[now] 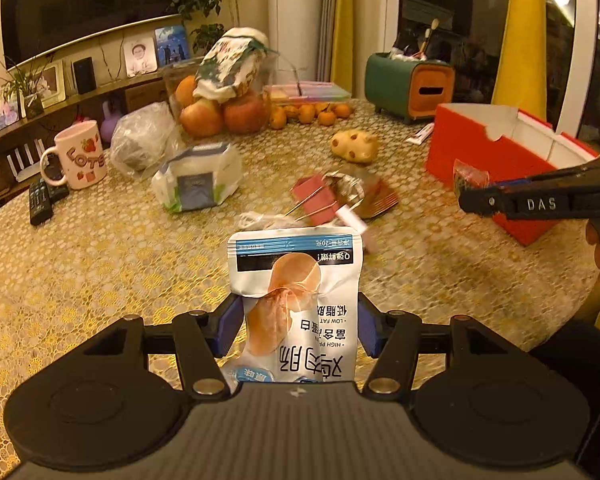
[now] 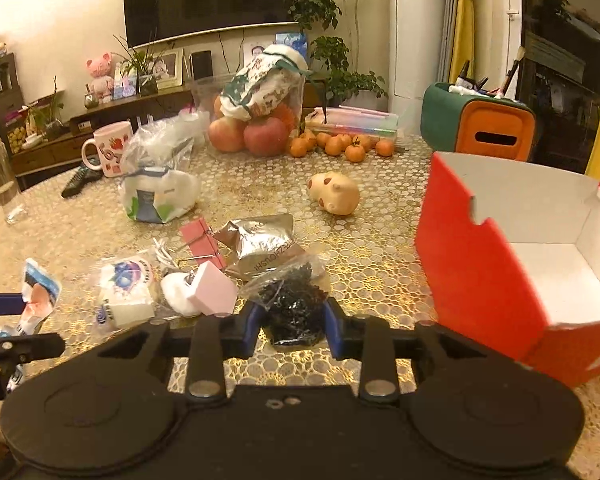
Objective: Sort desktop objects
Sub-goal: 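Grasp the clear bag of black items with the right tool, then carry both packets into the red box with left and right tools together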
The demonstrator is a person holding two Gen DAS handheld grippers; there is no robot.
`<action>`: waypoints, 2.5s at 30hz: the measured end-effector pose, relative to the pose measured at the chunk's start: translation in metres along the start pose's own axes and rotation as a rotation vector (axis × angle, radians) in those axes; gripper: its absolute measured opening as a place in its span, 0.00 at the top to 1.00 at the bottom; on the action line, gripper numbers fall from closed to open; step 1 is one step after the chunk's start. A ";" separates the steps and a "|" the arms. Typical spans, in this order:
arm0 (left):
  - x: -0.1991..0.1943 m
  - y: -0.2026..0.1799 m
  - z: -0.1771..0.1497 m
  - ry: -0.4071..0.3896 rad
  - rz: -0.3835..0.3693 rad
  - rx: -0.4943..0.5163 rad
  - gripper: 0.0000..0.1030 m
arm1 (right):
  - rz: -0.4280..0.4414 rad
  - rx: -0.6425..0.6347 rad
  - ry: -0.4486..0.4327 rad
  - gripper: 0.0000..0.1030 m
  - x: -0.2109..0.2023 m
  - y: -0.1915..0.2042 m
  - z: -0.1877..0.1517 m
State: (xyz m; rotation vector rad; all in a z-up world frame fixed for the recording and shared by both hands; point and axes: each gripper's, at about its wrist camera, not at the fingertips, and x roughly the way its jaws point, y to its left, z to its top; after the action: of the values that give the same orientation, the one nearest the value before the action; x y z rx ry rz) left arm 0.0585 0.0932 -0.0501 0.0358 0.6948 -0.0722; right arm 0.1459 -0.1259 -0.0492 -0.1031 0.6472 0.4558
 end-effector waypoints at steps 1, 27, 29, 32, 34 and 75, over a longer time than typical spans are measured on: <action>-0.003 -0.004 0.003 -0.004 -0.004 0.002 0.44 | 0.002 0.004 0.002 0.69 -0.004 -0.002 0.000; -0.013 -0.157 0.102 -0.067 -0.215 0.122 0.44 | -0.027 0.090 -0.060 0.69 -0.113 -0.105 0.021; -0.008 -0.170 0.111 -0.069 -0.224 0.144 0.44 | -0.042 0.091 -0.063 0.69 -0.114 -0.115 0.023; 0.004 -0.188 0.123 -0.062 -0.238 0.169 0.44 | -0.064 0.096 -0.064 0.69 -0.114 -0.130 0.026; 0.013 -0.199 0.131 -0.051 -0.251 0.181 0.44 | -0.076 0.100 -0.063 0.69 -0.113 -0.139 0.027; 0.240 -0.325 0.210 0.308 -0.249 0.382 0.44 | -0.118 0.042 0.293 0.69 0.021 -0.292 0.040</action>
State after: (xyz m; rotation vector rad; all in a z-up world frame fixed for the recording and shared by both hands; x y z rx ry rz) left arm 0.3506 -0.2561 -0.0453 0.3328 0.9837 -0.4454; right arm 0.3117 -0.3700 -0.0438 -0.1689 0.9325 0.3145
